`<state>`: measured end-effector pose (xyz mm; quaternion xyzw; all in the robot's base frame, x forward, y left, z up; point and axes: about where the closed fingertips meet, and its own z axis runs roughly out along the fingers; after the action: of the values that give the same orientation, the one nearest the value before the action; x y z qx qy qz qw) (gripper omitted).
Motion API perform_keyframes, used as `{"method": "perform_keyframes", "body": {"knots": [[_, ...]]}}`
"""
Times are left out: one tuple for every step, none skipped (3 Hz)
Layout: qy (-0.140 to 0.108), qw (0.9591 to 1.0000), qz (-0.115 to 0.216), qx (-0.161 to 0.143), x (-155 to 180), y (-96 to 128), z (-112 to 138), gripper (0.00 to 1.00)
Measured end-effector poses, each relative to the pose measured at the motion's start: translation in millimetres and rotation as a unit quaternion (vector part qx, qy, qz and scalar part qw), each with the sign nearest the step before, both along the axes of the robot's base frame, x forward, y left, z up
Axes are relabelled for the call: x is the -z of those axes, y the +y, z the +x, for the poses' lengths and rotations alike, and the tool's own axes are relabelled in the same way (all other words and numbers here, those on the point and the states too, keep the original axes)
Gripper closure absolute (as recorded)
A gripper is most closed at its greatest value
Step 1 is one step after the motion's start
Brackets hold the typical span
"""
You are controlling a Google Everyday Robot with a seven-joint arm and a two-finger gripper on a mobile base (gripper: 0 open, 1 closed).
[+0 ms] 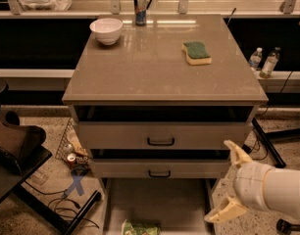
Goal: Pick green jalapeno chip bag from bottom drawer and place on counter
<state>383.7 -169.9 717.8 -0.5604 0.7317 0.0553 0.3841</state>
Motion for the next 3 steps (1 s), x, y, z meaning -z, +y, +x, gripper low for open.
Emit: {"method": "perform_keyframes", "body": {"knots": [[0.007, 0.9999, 0.0, -0.012, 58, 19, 2, 0.0], [0.025, 0.9994, 0.012, -0.018, 120, 42, 6, 0.0], [0.056, 0.9971, 0.049, -0.017, 198, 70, 4, 0.0]]}}
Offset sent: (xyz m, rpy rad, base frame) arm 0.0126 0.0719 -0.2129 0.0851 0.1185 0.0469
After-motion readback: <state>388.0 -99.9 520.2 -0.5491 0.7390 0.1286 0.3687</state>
